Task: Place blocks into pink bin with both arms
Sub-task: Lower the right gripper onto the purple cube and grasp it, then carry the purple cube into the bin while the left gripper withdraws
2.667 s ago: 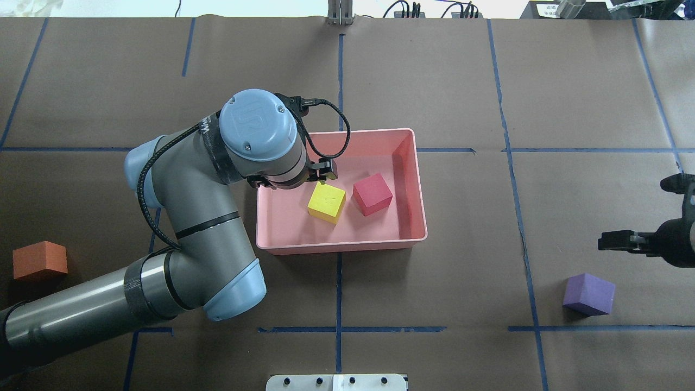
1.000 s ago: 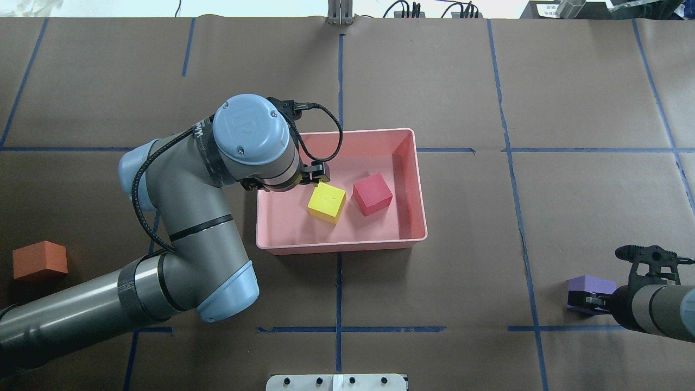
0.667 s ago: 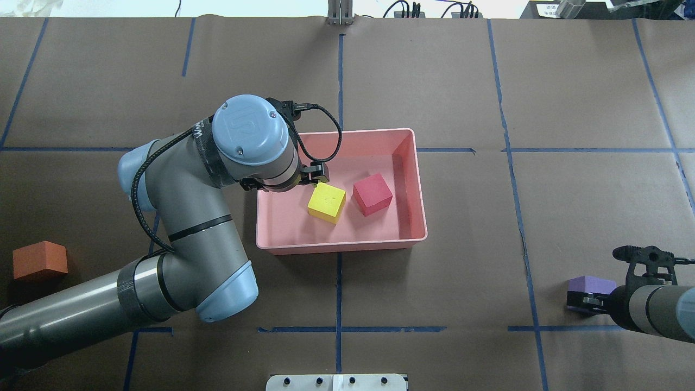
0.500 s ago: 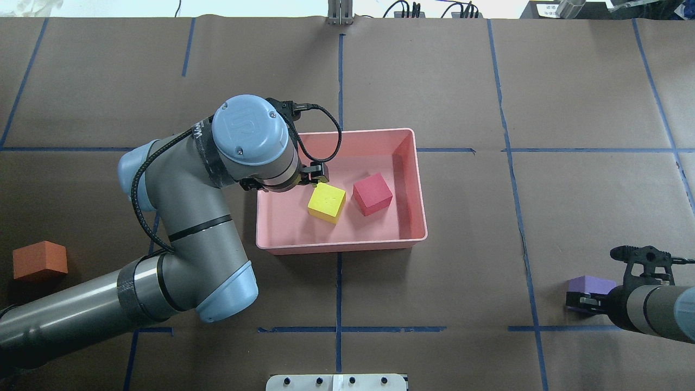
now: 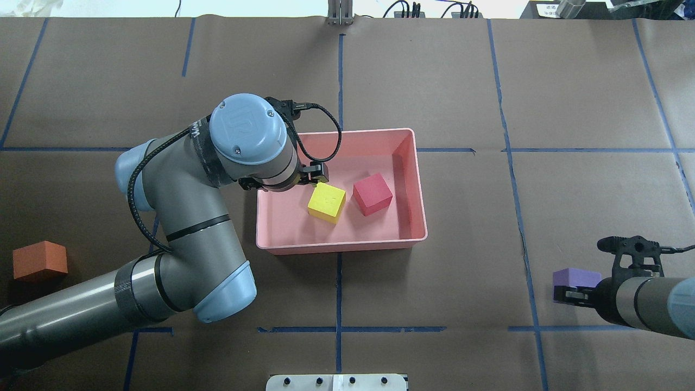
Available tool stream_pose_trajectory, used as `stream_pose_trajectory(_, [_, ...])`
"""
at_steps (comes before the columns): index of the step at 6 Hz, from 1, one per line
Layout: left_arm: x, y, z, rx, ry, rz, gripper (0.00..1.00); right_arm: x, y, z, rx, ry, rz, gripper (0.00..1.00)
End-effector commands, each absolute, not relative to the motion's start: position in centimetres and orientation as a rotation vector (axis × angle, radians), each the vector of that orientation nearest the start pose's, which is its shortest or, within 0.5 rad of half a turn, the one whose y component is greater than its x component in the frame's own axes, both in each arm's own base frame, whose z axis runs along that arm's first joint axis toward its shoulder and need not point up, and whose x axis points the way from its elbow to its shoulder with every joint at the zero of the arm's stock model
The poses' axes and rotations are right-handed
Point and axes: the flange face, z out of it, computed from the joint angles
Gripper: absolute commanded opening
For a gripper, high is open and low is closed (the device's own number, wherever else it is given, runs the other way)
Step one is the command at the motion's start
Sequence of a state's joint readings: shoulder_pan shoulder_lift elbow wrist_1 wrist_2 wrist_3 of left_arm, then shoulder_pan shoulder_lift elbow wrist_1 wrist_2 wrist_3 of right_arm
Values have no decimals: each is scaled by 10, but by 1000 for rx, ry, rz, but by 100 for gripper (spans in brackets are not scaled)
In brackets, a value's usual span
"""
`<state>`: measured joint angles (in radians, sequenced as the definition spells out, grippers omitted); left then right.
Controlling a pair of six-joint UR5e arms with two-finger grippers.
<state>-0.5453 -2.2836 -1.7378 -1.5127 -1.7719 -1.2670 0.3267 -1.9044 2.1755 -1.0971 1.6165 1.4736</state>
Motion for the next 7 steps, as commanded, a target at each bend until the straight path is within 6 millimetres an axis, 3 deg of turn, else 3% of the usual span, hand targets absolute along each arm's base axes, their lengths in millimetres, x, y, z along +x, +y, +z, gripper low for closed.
stream_pose_trajectory(1, [481, -457, 196, 220, 799, -20, 100, -370, -278, 379, 164, -757, 155, 59])
stream_pose_trajectory(2, [438, -484, 223, 186, 807, 86, 100, -404, -294, 315, 183, -758, 117, 59])
stream_pose_trajectory(3, [392, -503, 253, 191, 809, 187, 100, -424, -305, 256, 197, -759, 95, 59])
stream_pose_trajectory(4, [370, -508, 276, 205, 790, 245, 100, -423, -320, 209, 224, -754, 72, 59])
stream_pose_trajectory(5, [370, -508, 283, 206, 783, 248, 100, -423, -326, 181, 232, -756, 64, 59])
stream_pose_trajectory(6, [364, -508, 298, 200, 770, 256, 100, -441, -334, 171, 237, -754, 64, 59])
stream_pose_trajectory(7, [343, -516, 319, 215, 742, 296, 100, -477, -352, 151, 237, -741, 66, 59])
